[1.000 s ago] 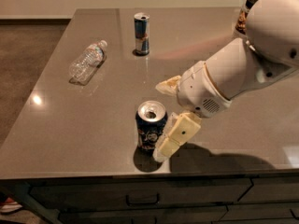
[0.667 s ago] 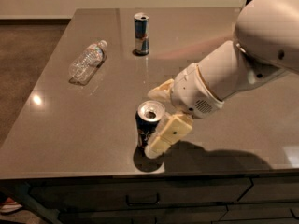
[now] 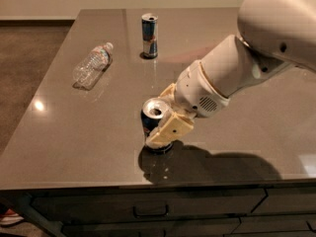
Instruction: Knock pepsi can over
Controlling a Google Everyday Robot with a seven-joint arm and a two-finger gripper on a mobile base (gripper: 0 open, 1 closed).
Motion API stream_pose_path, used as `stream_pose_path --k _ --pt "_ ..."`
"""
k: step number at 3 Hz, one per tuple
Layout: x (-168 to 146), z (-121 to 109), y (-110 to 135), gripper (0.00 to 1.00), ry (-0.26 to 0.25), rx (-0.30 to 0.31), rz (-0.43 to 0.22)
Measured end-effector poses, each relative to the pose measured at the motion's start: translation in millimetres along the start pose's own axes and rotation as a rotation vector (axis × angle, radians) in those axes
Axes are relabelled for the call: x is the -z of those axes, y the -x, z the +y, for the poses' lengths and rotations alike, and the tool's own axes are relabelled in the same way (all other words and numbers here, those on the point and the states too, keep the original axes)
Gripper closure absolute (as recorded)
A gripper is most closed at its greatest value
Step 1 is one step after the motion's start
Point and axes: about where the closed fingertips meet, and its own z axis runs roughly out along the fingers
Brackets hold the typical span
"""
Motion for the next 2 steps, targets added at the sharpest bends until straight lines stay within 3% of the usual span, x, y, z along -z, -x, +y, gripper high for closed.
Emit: stream_pose_path --k 1,2 --pt "17 -24 0 0.85 -0.041 -0.018 0.082" --pt "36 -54 -5 1.00 -0.098 -0.024 0.167"
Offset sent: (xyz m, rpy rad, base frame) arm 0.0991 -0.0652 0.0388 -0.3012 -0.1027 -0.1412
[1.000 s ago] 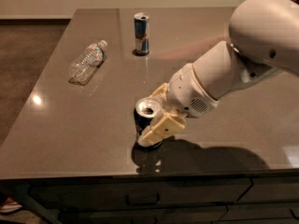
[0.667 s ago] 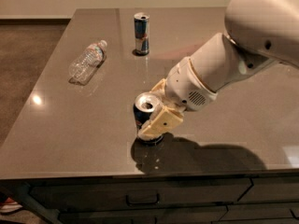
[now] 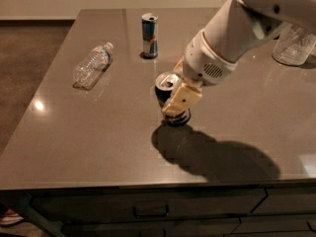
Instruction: Knock pepsi can over
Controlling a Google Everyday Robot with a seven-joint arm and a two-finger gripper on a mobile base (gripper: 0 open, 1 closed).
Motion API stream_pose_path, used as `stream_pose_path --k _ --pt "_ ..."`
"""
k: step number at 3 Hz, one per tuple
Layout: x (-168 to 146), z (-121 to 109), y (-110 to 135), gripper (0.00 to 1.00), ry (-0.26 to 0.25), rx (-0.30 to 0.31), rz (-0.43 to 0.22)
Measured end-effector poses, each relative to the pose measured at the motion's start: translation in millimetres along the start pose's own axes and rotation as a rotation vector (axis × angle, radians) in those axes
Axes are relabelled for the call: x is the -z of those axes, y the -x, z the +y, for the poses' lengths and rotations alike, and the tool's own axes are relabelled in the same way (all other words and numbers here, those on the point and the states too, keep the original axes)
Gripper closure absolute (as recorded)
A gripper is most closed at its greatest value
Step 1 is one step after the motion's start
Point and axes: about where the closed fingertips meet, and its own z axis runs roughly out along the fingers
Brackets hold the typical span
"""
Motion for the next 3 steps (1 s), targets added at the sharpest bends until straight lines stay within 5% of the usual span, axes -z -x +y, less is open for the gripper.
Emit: stream_pose_path --k 1,3 --pt "15 -42 -13 1.00 -0.079 0.034 0.115" --pt "14 -70 -33 1.00 -0.105 0.140 0.285"
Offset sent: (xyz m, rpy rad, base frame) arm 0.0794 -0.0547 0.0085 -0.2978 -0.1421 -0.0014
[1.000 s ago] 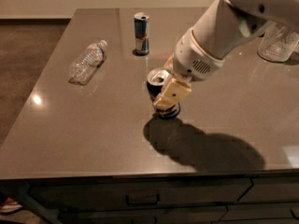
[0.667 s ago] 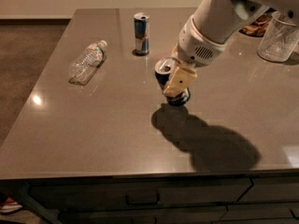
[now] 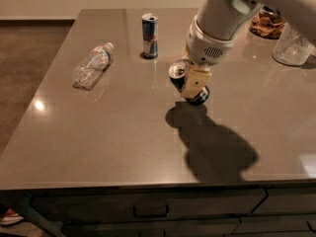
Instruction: Knock pepsi can over
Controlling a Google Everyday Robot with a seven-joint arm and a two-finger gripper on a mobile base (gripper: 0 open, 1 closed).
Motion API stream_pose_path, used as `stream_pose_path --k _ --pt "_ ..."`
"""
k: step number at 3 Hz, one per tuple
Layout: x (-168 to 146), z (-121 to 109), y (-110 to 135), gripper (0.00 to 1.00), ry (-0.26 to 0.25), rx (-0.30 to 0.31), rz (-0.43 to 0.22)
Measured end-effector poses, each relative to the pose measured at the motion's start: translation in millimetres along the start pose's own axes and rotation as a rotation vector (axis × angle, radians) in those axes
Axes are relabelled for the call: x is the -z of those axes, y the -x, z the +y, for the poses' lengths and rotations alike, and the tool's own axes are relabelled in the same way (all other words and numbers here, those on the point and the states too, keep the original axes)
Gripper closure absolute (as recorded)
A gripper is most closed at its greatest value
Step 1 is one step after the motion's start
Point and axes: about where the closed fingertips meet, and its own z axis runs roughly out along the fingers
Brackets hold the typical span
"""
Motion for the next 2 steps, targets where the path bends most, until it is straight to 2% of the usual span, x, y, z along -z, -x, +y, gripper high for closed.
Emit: stream_pose_path --k 1,2 --pt "-11 -1 -7 0.89 0.006 0.080 0.078" --pt "-23 0 -12 0.66 0.011 0.151 0.143"
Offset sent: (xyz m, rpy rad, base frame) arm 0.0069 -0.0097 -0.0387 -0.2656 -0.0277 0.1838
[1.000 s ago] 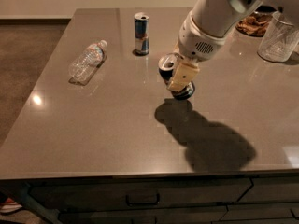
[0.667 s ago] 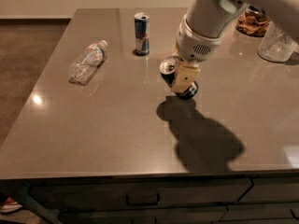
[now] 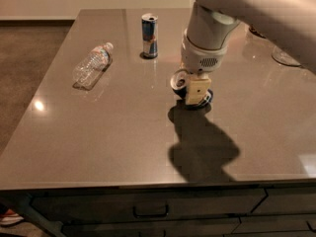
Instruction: Knock pepsi can over
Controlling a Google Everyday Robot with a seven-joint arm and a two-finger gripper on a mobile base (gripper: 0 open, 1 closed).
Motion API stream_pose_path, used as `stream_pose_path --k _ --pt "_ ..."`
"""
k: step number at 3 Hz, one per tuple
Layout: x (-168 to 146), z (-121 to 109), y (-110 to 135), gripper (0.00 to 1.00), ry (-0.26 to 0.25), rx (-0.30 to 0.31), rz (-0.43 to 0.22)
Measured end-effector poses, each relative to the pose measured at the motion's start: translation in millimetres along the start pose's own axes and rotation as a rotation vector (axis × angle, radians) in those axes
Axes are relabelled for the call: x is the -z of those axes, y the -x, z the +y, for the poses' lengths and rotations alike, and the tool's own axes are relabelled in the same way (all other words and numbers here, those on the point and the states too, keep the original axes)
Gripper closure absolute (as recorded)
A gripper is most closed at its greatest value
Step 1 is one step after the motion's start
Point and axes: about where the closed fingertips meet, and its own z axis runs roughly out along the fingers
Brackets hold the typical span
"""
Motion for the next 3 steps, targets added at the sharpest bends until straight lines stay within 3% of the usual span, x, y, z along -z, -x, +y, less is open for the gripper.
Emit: stream_pose_path --k 2,3 --pt "-17.6 4.5 1.8 0.19 0.025 0.078 0.045" --pt "-18.0 4.1 2.5 0.00 0.023 0.078 0.043"
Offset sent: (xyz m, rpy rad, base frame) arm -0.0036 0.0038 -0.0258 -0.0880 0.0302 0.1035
